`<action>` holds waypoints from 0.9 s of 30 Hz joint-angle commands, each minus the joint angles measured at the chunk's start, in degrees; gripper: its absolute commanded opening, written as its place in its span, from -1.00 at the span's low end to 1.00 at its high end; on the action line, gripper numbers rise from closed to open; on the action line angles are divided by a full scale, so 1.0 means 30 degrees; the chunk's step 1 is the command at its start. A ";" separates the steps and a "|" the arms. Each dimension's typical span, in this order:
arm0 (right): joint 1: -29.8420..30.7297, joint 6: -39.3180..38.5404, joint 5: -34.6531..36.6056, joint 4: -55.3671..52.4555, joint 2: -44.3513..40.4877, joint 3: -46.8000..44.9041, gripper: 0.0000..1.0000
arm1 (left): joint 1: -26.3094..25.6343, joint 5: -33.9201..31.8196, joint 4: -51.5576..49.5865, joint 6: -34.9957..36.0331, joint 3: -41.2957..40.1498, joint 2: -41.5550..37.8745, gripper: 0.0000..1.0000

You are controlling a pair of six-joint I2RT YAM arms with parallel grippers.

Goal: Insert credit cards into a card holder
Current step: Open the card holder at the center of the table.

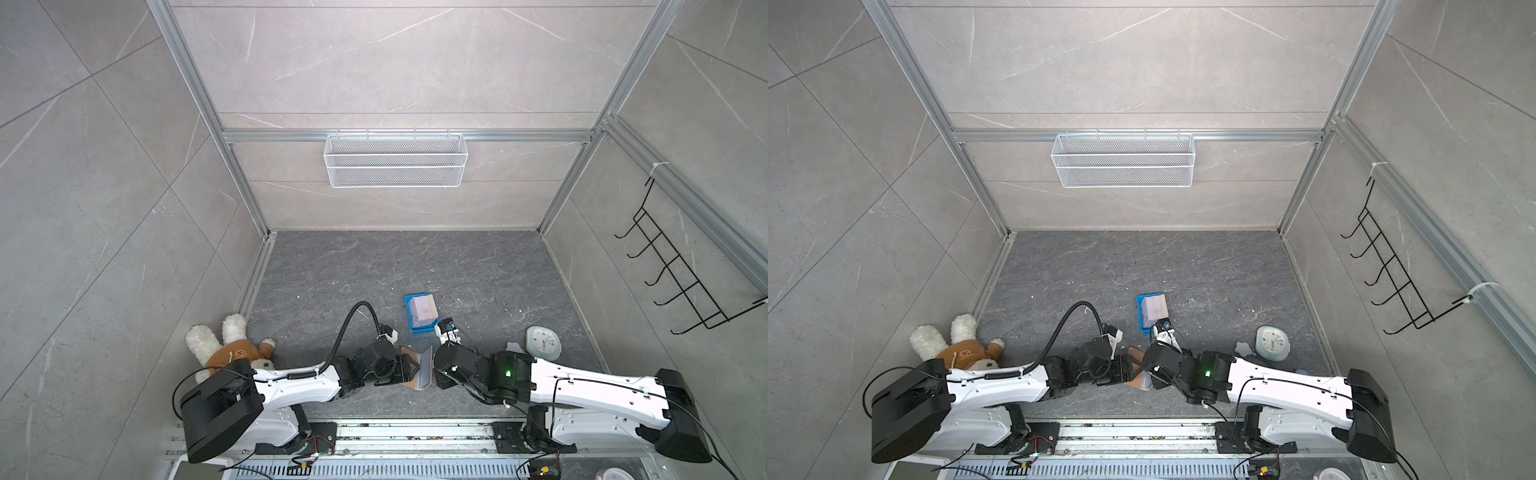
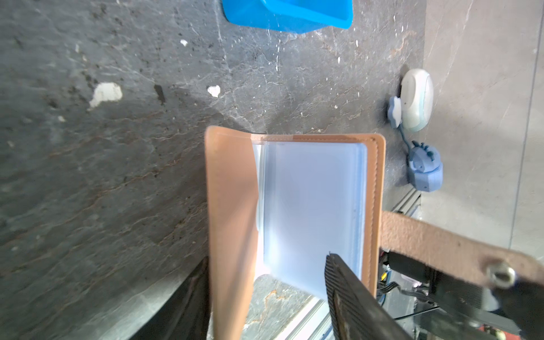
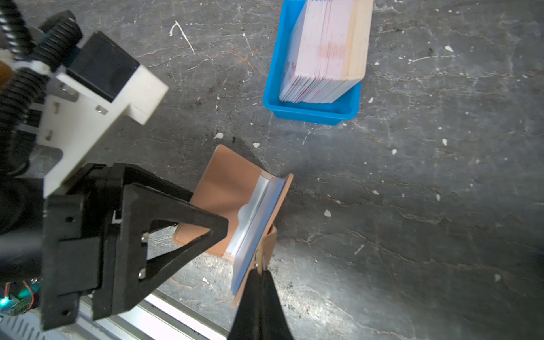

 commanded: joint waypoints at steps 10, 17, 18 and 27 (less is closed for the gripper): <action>0.0106 0.2100 0.2055 -0.1142 0.0843 -0.1243 -0.82 | -0.0093 -0.0955 -0.0373 0.0157 0.0296 0.0933 -0.21; -0.0953 0.1647 0.0622 0.1674 -0.0690 -0.3331 -0.59 | -0.0097 -0.1378 0.0249 0.0846 -0.0014 0.0414 -0.30; -0.1267 0.1612 0.0428 0.1881 -0.0938 -0.3644 -0.58 | -0.0081 -0.1485 0.0250 0.0869 -0.0066 0.0377 -0.31; -0.3688 0.1170 -0.2181 0.3150 -0.1669 -0.5049 -0.39 | -0.0070 -0.1963 0.0359 0.0273 -0.0516 0.0080 -0.32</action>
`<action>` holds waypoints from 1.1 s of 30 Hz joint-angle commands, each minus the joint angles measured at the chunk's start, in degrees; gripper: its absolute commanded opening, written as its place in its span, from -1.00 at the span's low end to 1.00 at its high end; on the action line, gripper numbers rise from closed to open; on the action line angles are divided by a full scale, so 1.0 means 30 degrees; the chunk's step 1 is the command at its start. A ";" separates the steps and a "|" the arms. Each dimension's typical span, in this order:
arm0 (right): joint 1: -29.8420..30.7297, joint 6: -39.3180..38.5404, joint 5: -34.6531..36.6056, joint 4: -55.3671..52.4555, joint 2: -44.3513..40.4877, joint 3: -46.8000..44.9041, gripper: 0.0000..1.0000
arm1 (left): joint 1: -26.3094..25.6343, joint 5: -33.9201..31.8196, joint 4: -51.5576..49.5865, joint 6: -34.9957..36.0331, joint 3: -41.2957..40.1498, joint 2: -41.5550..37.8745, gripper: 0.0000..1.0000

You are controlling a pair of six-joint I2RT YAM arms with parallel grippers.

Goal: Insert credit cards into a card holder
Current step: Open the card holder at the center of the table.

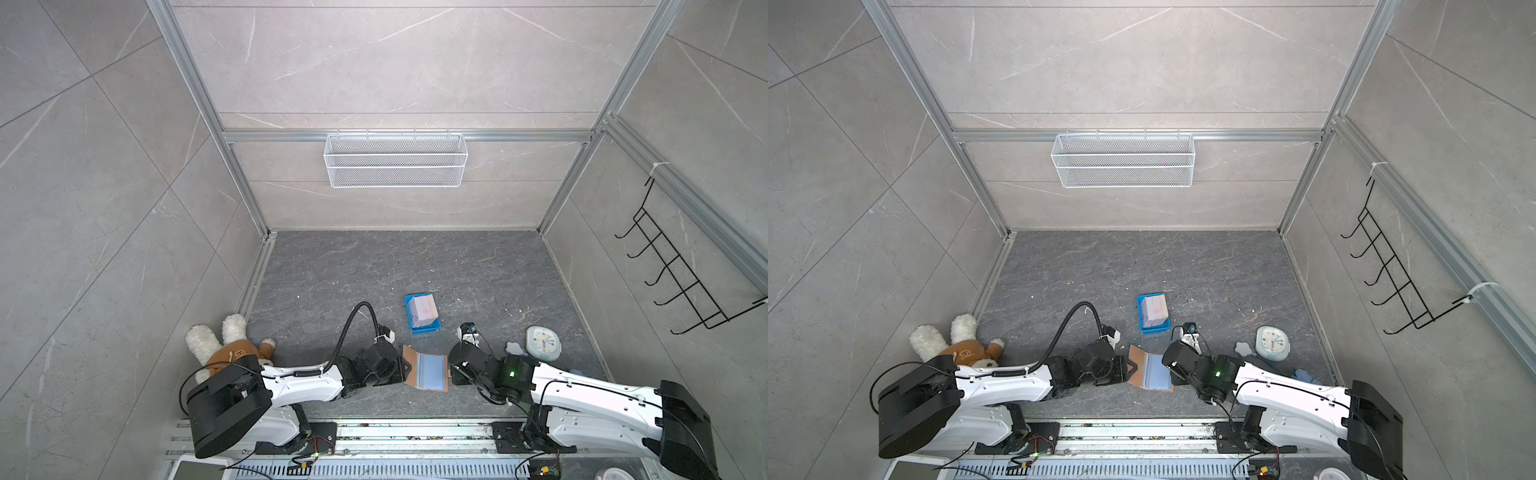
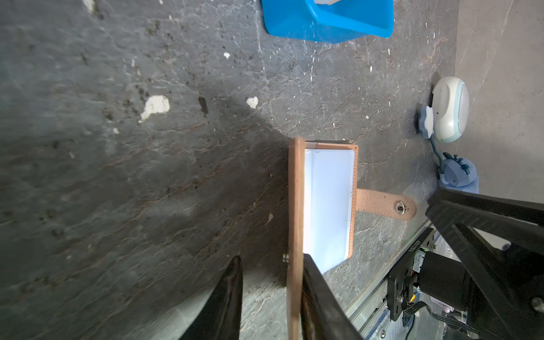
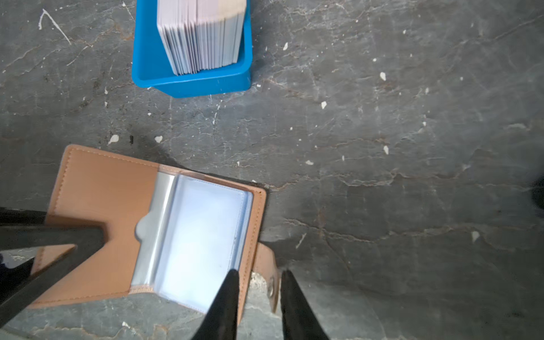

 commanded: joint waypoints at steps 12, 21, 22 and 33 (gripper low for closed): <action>-0.0267 -0.1934 -0.4504 0.2123 -0.2861 0.0423 -0.11 | -0.0082 -0.0676 0.1489 -0.0348 -0.0774 -0.0491 -0.31; -0.0242 -0.1260 -0.6759 0.5605 -0.0768 0.0907 -0.11 | -0.0093 -0.0619 0.1502 -0.0251 -0.0827 -0.0674 -0.26; -0.0191 -0.1127 -0.6913 0.5969 -0.0181 0.1002 -0.12 | -0.0095 -0.0576 0.1455 -0.0265 -0.0834 -0.0703 -0.24; -0.0028 0.0071 -0.5781 0.6172 0.4298 0.1244 -0.30 | -0.0059 -0.0478 0.0844 -0.0143 -0.0880 -0.1564 -0.11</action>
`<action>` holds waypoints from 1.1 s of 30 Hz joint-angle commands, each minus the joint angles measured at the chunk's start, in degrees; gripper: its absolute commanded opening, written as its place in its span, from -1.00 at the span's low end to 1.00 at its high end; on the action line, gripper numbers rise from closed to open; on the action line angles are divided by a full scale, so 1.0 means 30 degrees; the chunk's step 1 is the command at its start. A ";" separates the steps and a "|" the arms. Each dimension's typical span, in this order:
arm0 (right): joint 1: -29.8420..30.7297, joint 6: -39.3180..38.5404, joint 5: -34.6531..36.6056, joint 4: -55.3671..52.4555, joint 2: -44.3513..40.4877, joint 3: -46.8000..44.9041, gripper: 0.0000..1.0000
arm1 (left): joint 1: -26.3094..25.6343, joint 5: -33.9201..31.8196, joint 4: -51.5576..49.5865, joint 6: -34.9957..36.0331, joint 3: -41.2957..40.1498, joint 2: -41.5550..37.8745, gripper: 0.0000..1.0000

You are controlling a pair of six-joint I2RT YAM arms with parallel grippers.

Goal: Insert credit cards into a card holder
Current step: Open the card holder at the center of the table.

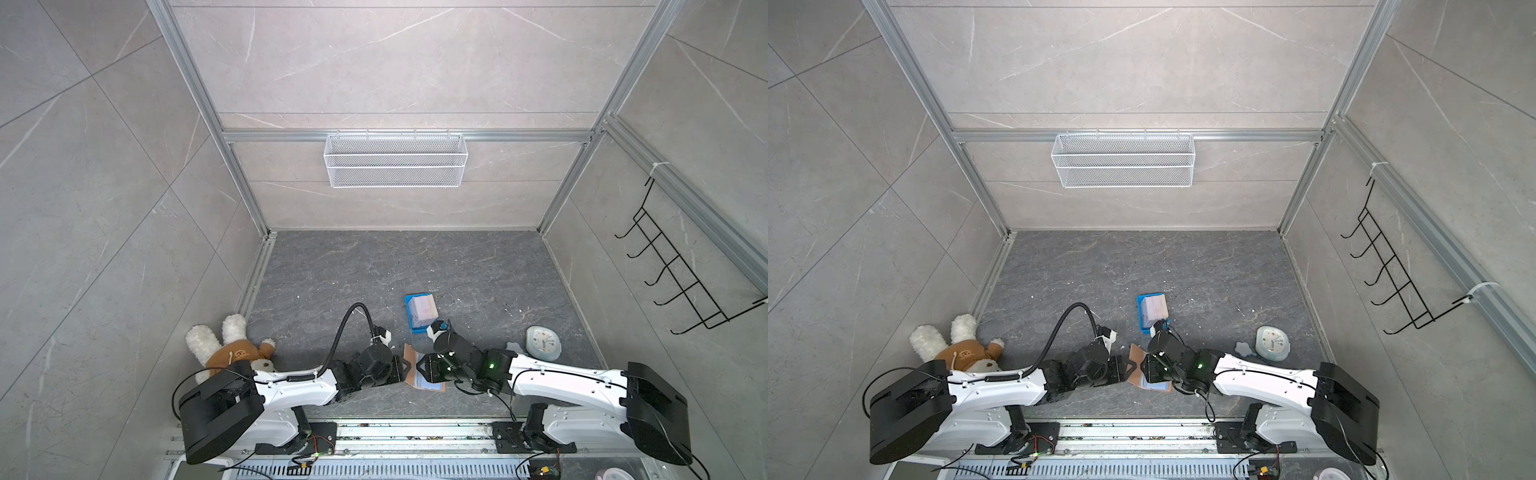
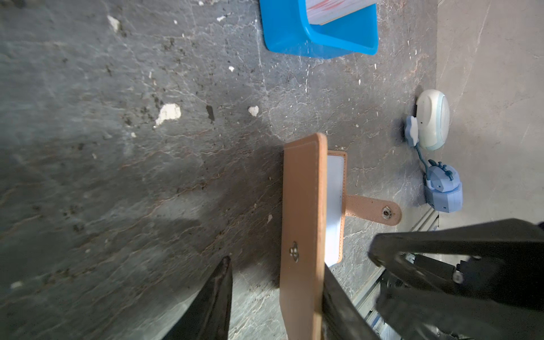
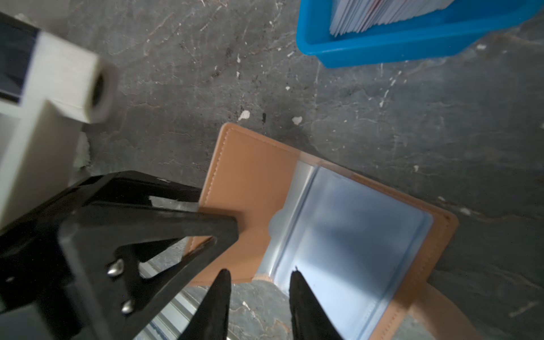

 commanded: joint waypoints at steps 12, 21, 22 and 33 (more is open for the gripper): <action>0.0005 0.0878 0.1421 -0.0638 0.2108 0.0065 -0.40 | -0.0038 -0.0053 -0.3238 0.0939 0.1213 -0.3120 -0.08; 0.0006 -0.0133 -0.0240 0.1939 0.2158 -0.0117 -0.45 | -0.0023 0.1568 -0.4503 0.2323 0.2845 -0.3756 -0.24; -0.0008 -0.0200 -0.0375 0.2136 0.2294 -0.0079 -0.49 | -0.0035 0.1543 -0.4821 0.2444 0.2983 -0.3840 -0.27; -0.0045 0.0098 -0.1577 0.4637 0.3928 0.0018 -0.73 | -0.0009 0.1234 -0.4795 0.2166 0.2625 -0.3507 -0.50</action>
